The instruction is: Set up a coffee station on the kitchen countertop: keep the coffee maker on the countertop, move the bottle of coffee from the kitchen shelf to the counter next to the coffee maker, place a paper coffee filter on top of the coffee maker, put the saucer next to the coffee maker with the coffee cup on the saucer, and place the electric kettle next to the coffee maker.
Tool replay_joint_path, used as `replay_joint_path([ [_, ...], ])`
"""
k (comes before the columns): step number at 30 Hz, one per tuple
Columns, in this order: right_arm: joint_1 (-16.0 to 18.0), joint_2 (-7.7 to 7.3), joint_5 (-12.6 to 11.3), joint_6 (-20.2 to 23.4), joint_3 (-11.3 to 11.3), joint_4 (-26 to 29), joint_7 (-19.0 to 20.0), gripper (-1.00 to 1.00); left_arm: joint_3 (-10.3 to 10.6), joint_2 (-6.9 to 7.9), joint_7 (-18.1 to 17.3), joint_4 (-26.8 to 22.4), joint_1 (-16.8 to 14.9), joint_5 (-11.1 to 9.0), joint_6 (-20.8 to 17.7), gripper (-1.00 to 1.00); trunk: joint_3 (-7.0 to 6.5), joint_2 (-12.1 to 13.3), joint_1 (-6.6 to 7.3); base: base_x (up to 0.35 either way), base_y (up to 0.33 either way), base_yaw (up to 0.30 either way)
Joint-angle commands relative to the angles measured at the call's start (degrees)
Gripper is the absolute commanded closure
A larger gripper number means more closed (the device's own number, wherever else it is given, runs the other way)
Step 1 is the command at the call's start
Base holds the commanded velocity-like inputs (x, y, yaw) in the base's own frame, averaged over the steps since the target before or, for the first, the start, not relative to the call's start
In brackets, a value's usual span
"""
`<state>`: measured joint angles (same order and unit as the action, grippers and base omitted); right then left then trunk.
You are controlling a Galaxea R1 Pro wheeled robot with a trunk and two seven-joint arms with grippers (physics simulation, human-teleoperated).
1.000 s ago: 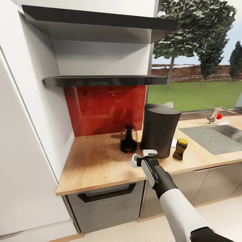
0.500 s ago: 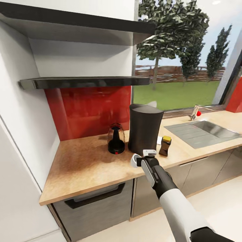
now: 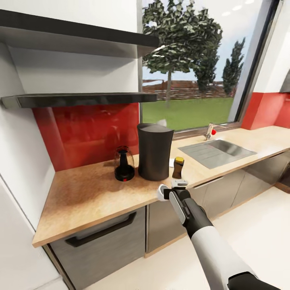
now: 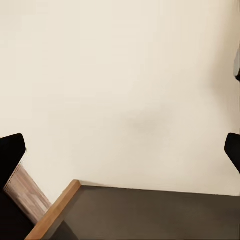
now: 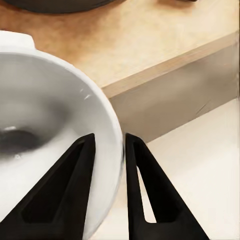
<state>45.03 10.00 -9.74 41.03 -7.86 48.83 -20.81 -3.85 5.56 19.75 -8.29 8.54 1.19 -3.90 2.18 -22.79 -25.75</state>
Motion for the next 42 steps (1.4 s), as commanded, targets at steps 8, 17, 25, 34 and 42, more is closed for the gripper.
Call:
replay_joint_path([
  [8, 0.06, 0.0, -0.63, 0.1, -0.09, 0.04, -0.37, 1.0, -0.37, -0.03, 0.03, -0.32, 0.06, 0.13, -0.41, -1.0, -0.13, -0.12, -0.04, -0.009, 0.0, -0.254],
  [17, 0.06, 0.0, -0.63, 0.1, -0.05, 0.04, -0.37, 1.0, -0.37, -0.03, 0.03, -0.24, 0.07, 0.13, -0.41, -1.0, -0.41, -0.12, -0.04, 0.0, 0.0, -0.254],
  [25, 0.06, 0.0, -0.63, 0.1, -0.09, 0.02, -0.37, 1.0, -0.29, -0.26, -0.31, -0.27, 0.05, 0.26, -0.46, -1.0, -0.65, -0.12, -0.04, 0.0, -0.018, -0.254],
  [34, 0.05, 0.0, -0.63, 0.1, -0.1, 0.04, -0.37, 1.0, -0.24, -0.29, -0.38, -0.32, 0.06, 0.37, -0.5, -1.0, -0.93, -0.12, -0.04, 0.0, -0.241, -0.254],
  [42, 0.06, 0.0, -0.63, 0.1, -0.09, 0.04, -0.37, 1.0, -0.22, -0.25, -0.36, -0.27, 0.06, 0.38, -0.5, -1.0, -1.17, -0.12, -0.04, 0.051, -0.266, -0.254],
])
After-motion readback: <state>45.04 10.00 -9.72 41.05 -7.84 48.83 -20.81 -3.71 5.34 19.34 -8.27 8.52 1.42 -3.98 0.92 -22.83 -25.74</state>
